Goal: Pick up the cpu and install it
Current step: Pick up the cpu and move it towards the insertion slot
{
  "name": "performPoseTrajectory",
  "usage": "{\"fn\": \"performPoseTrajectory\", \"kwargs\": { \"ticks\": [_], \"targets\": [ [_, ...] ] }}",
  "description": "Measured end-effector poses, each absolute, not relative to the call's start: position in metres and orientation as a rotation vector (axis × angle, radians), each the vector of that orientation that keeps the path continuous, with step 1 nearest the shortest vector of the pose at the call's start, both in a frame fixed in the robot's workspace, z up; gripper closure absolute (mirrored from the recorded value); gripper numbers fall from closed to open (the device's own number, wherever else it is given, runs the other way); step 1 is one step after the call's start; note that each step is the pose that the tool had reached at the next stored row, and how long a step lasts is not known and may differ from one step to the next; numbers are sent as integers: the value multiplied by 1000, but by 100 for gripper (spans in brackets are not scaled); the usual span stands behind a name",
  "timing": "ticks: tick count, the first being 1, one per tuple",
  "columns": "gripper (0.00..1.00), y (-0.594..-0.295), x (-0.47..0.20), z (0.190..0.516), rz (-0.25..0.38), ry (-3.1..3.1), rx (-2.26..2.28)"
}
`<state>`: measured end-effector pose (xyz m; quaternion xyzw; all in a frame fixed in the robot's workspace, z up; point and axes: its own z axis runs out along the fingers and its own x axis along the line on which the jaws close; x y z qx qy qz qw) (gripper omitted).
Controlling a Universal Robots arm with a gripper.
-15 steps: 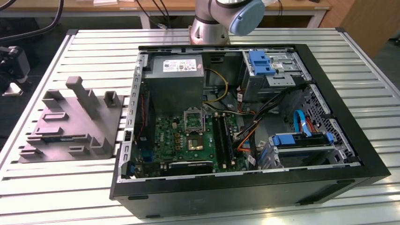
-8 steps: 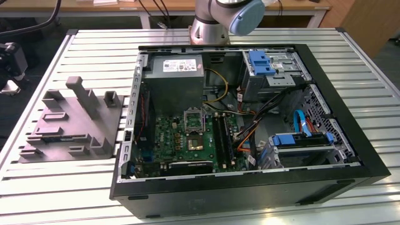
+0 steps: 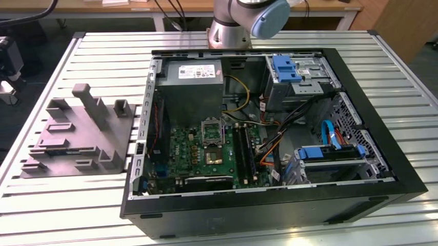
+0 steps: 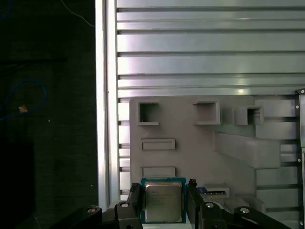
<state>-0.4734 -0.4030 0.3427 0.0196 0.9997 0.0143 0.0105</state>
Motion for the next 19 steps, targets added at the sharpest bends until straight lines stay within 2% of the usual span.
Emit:
{"fn": "performPoseTrajectory", "kwargs": {
  "ticks": [19],
  "targets": [
    [53,-403,-473,385,29,3120,63]
  ]
}}
